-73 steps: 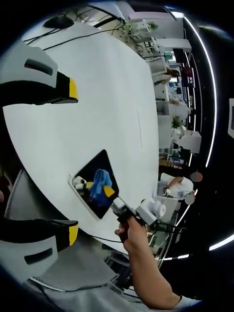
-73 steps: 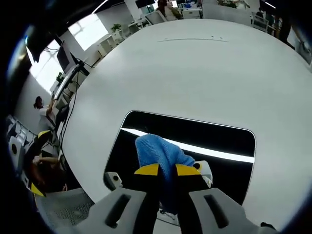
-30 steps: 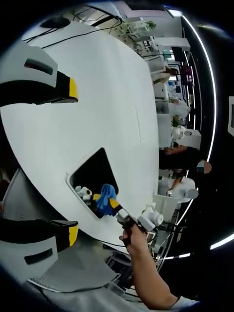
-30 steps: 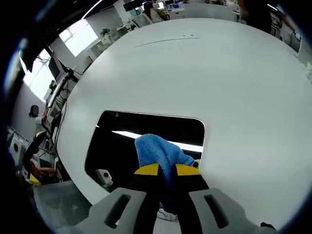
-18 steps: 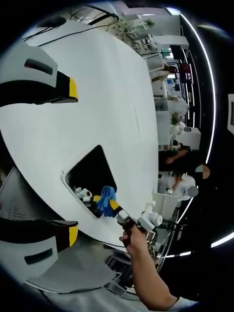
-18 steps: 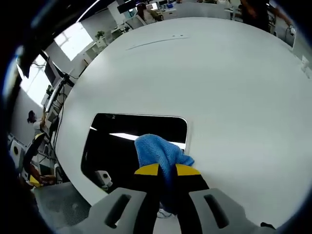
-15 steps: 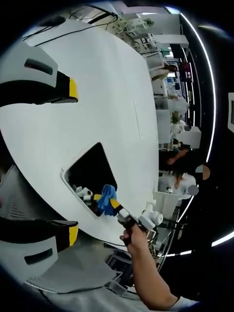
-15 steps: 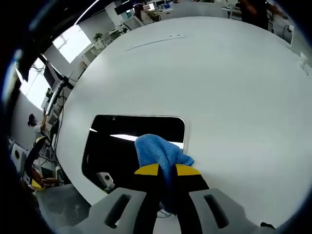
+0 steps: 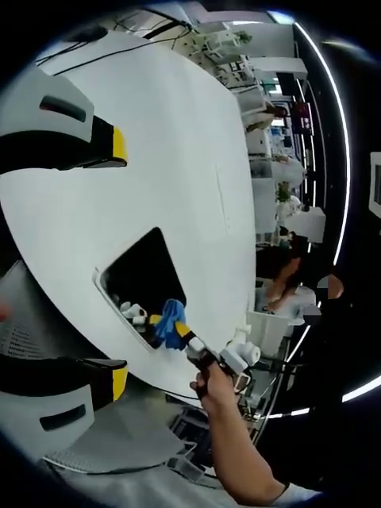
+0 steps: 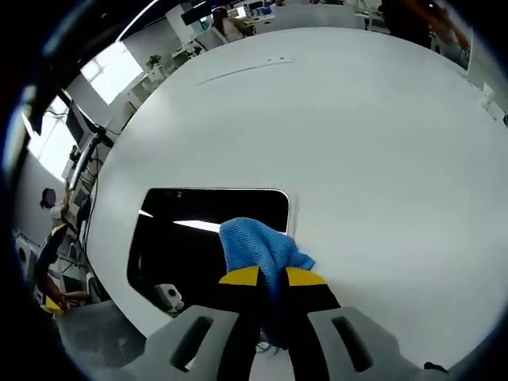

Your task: Wipe the mirror surface with the cleaning cloth until all visible marks leave the cleaned area.

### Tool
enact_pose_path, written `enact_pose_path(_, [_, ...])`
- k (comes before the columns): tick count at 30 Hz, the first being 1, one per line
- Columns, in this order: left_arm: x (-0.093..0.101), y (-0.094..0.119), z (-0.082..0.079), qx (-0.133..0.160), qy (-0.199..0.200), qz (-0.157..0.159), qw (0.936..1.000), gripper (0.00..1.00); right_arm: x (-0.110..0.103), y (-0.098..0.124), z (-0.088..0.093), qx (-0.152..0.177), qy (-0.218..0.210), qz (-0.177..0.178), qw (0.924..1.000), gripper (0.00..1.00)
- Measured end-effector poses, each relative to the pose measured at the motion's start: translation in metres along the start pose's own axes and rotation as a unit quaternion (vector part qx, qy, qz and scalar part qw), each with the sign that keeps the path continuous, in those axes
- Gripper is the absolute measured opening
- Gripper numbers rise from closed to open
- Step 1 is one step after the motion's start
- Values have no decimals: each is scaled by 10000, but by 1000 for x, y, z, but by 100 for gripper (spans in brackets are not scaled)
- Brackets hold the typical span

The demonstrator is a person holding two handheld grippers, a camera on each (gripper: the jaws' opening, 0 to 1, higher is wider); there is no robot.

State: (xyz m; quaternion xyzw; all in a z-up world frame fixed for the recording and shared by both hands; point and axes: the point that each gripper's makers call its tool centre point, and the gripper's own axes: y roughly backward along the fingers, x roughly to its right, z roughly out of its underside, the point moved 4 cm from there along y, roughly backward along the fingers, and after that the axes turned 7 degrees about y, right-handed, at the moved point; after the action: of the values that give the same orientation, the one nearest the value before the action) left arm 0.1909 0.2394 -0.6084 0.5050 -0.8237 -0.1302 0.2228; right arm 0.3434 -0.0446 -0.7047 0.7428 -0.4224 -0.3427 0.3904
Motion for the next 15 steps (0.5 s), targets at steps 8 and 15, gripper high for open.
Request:
enact_pose_path(8, [-8,3,1,8,-56,-246,9997,99,-3,7,10,47,-26,143,9999,5])
enact_pose_path(15, [-9,2,-1,108,102,-236,9996,99,-4,11,21,58,-105,220,9997,5])
